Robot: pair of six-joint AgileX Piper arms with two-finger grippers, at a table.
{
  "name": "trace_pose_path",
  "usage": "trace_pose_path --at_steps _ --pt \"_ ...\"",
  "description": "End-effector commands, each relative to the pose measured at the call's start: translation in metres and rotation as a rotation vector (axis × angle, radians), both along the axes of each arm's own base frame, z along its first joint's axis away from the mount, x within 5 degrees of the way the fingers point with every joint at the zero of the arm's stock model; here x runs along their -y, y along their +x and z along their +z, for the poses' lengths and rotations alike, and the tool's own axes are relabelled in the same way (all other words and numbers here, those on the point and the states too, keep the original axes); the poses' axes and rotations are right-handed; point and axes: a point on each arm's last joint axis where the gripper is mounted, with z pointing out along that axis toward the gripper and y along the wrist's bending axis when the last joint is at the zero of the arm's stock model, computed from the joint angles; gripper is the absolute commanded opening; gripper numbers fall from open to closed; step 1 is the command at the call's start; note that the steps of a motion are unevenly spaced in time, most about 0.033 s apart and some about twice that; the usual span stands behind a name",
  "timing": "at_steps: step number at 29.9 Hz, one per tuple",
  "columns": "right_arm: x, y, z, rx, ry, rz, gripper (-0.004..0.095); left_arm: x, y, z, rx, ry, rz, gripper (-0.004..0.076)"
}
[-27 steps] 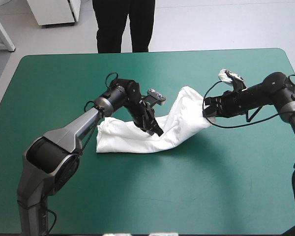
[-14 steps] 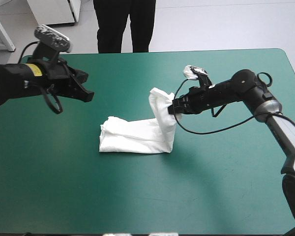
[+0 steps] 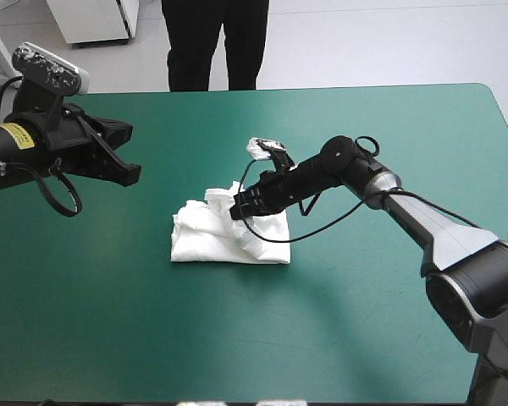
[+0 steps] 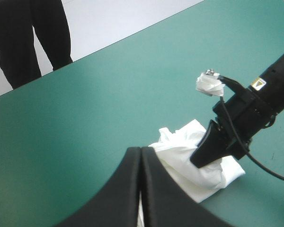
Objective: Fold the cloth
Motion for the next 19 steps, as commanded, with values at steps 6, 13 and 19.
trace_pose_path --at_steps 6,13,19 --pt "-0.022 0.007 0.039 0.058 0.115 0.147 0.0316 -0.004 -0.013 0.007 0.0 -0.017 -0.002 -0.001" --pt "-0.023 0.004 0.055 0.072 0.126 0.208 0.054 -0.003 -0.012 0.004 -0.011 -0.014 -0.002 -0.001" --pt "-0.002 0.002 0.068 0.113 -0.084 0.184 0.054 -0.002 -0.017 0.006 -0.01 -0.034 -0.014 -0.001"
